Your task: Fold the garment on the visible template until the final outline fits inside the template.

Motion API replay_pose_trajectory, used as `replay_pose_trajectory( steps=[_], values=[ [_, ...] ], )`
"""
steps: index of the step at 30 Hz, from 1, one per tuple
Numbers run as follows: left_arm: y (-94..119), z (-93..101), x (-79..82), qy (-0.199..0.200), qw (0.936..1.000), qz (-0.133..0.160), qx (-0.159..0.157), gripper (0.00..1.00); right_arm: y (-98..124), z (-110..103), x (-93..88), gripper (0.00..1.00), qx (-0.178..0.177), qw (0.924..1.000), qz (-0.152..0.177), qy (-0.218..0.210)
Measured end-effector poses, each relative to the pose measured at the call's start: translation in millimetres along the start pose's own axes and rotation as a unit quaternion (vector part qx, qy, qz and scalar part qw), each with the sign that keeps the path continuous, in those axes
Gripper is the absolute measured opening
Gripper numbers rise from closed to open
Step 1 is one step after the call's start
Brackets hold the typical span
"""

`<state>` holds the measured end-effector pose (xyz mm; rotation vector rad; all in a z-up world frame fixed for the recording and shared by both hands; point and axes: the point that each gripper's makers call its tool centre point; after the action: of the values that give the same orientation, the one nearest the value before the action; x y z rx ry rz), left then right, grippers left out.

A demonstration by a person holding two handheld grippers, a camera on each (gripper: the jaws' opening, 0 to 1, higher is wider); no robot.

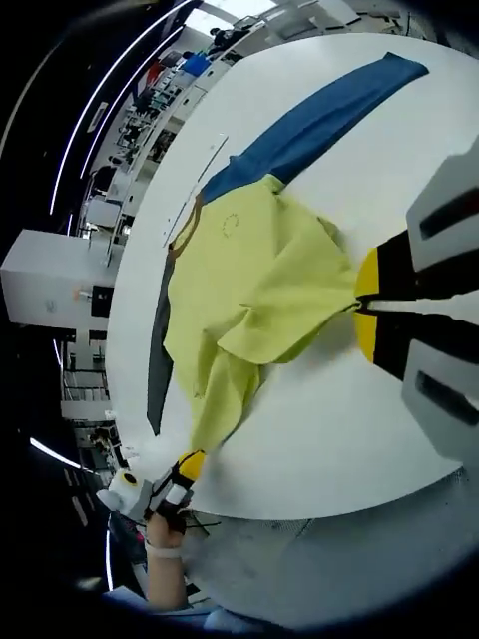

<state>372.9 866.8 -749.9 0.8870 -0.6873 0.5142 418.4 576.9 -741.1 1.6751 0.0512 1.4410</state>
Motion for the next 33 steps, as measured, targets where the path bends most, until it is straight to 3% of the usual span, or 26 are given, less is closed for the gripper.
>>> replay_pose_trajectory(
  steps=[7, 13, 18, 25, 33],
  values=[
    [13.2, -1.1, -17.3, 0.033, 0.9993, -0.019, 0.005, 0.00, 16.3, -5.3, -31.4, 0.00, -0.004, 0.9995, -0.024, -0.018],
    [23.6, -5.1, -26.8, 0.054, 0.9975, -0.043, 0.015, 0.00, 29.2, -6.4, -41.7, 0.00, -0.007, 0.9991, -0.033, -0.025],
    [28.7, -12.4, -25.6, 0.083, 0.9954, -0.041, 0.024, 0.00, 33.9, -8.1, -46.2, 0.00, -0.009, 0.9984, -0.032, -0.045],
    [26.8, -10.6, -32.0, 0.079, 0.9953, -0.050, 0.025, 0.00, 36.7, -15.9, -54.0, 0.00, -0.002, 0.9987, -0.042, -0.029],
    [28.7, -3.2, -41.9, 0.076, 0.9944, -0.071, 0.018, 0.00, 43.5, -6.9, -63.3, 0.00, -0.011, 0.9982, -0.048, -0.034]
  ],
)
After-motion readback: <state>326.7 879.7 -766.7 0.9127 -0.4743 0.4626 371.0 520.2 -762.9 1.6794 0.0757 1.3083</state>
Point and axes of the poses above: the point that each gripper's makers call its tool centre point, and the gripper's own axes: y roughly backward along the fingers, z roughly to its right, x roughly out of its top, and after that the axes turned 8 degrees about z, right-handed
